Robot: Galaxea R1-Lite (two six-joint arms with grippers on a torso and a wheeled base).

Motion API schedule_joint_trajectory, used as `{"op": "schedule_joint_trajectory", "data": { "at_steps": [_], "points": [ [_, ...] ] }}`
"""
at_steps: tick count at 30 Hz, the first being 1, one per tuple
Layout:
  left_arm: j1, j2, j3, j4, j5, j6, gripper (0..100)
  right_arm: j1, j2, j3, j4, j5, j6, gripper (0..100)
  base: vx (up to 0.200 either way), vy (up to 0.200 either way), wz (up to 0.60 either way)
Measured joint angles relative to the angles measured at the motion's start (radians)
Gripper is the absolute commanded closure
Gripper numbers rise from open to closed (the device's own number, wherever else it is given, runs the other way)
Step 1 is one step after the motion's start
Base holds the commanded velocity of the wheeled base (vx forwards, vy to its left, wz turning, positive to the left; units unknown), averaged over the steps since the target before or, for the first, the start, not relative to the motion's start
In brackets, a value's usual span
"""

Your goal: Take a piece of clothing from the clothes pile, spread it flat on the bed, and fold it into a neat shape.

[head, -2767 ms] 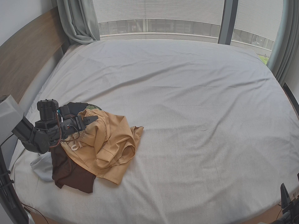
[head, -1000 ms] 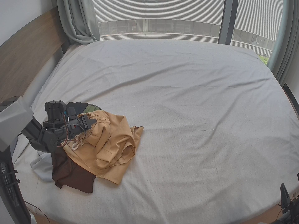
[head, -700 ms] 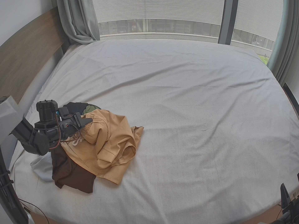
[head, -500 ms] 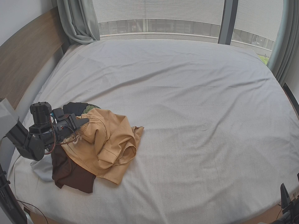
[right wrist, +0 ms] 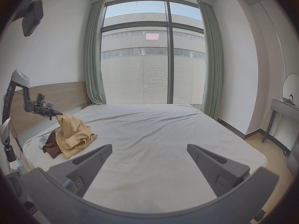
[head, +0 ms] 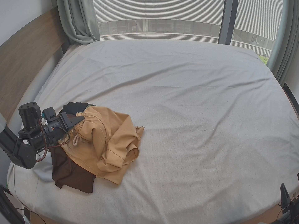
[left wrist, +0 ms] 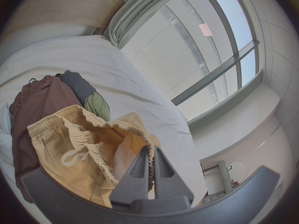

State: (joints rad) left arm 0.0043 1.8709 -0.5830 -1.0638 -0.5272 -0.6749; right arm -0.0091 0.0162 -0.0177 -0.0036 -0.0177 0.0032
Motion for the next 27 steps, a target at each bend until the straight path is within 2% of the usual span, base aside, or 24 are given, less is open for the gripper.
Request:
{"op": "schedule_joint_trajectory", "data": {
  "at_steps": [18, 27],
  "points": [
    [-0.084, -0.093, 0.049, -0.026, -0.011, -0.049, 100, 0.000, 0.000, 0.000, 0.000, -0.001, 0.001, 0, 0.000, 0.000, 0.00],
    [-0.111, -0.104, 0.043, -0.037, -0.081, -0.069, 100, 0.000, 0.000, 0.000, -0.001, -0.001, 0.002, 0, 0.000, 0.000, 0.00]
  ]
}}
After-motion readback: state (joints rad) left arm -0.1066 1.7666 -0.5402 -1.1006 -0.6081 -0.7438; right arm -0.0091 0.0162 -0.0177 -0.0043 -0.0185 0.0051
